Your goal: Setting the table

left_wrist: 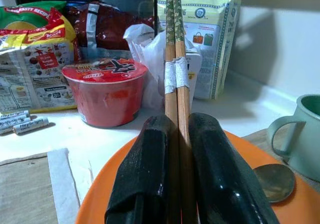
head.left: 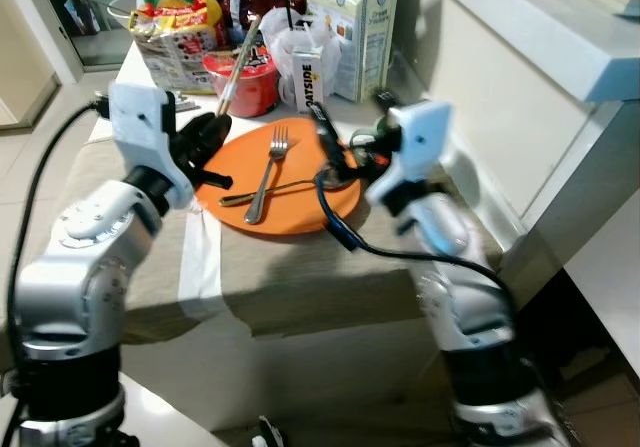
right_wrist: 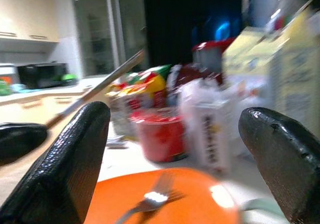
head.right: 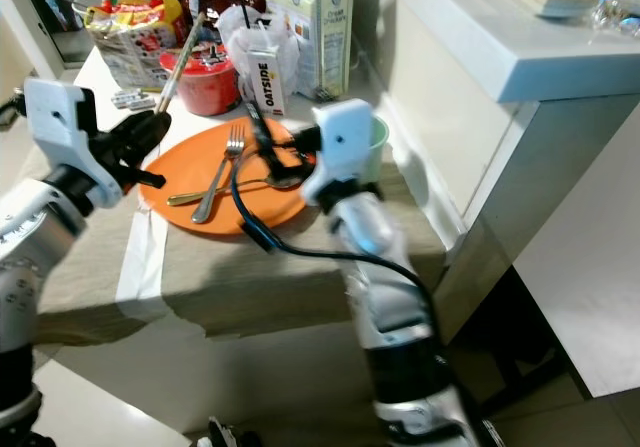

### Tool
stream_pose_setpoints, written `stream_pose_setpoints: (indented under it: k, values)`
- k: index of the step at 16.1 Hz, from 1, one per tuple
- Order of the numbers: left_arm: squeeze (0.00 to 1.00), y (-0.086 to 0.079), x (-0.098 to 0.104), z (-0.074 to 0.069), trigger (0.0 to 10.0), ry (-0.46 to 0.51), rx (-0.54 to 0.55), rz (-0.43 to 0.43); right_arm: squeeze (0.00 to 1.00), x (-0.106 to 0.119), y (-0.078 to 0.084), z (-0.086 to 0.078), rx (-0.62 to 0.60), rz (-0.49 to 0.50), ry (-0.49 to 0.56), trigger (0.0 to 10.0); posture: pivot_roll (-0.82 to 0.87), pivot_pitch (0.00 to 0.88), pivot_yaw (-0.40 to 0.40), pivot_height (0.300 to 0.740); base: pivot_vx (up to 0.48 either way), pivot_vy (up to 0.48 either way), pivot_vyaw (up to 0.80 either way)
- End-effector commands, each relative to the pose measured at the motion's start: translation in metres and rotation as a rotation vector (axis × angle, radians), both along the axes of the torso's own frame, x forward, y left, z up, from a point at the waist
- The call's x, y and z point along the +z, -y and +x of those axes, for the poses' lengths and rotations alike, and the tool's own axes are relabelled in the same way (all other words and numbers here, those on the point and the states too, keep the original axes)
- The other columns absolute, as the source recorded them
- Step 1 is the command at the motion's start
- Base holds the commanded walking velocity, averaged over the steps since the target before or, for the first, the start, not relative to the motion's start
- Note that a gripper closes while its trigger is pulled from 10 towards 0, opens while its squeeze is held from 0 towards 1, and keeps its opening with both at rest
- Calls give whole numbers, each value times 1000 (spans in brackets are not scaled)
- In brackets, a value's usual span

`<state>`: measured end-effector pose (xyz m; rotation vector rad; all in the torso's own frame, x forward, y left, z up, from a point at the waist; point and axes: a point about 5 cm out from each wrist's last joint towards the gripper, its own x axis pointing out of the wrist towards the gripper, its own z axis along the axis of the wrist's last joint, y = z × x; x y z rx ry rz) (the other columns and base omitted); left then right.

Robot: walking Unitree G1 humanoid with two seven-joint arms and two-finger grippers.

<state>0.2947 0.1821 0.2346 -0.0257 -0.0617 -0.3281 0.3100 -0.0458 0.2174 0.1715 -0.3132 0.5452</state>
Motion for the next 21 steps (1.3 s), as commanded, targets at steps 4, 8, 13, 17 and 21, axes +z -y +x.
stream_pose_setpoints:
  k: [4, 8, 13, 17, 21]
  values:
    - [0, 14, 3, -7, 0, 51, -27, 15, 0, 11, -17, 13, 81, 165, -115, 10000, 2, 0, 34, 740, 0, 0, 0]
    - [0, 26, 1, -9, 0, 54, -59, 1, 0, 23, -31, 17, 132, 226, -138, 10000, 4, 0, 27, 740, 0, 0, 0]
    - [0, 45, 3, -13, 0, 88, -111, -15, 0, 27, -47, 22, 197, 277, -198, 10000, 6, 0, 15, 740, 0, 0, 0]
    - [0, 57, 4, -15, 0, 100, -157, -11, 0, 36, -58, 26, 239, 313, -213, 10000, 7, 0, 11, 740, 0, 0, 0]
    - [0, 59, -3, -13, 0, 77, -161, 4, 0, 46, -64, 24, 289, 338, -205, 10000, 8, 0, 8, 740, 0, 0, 0]
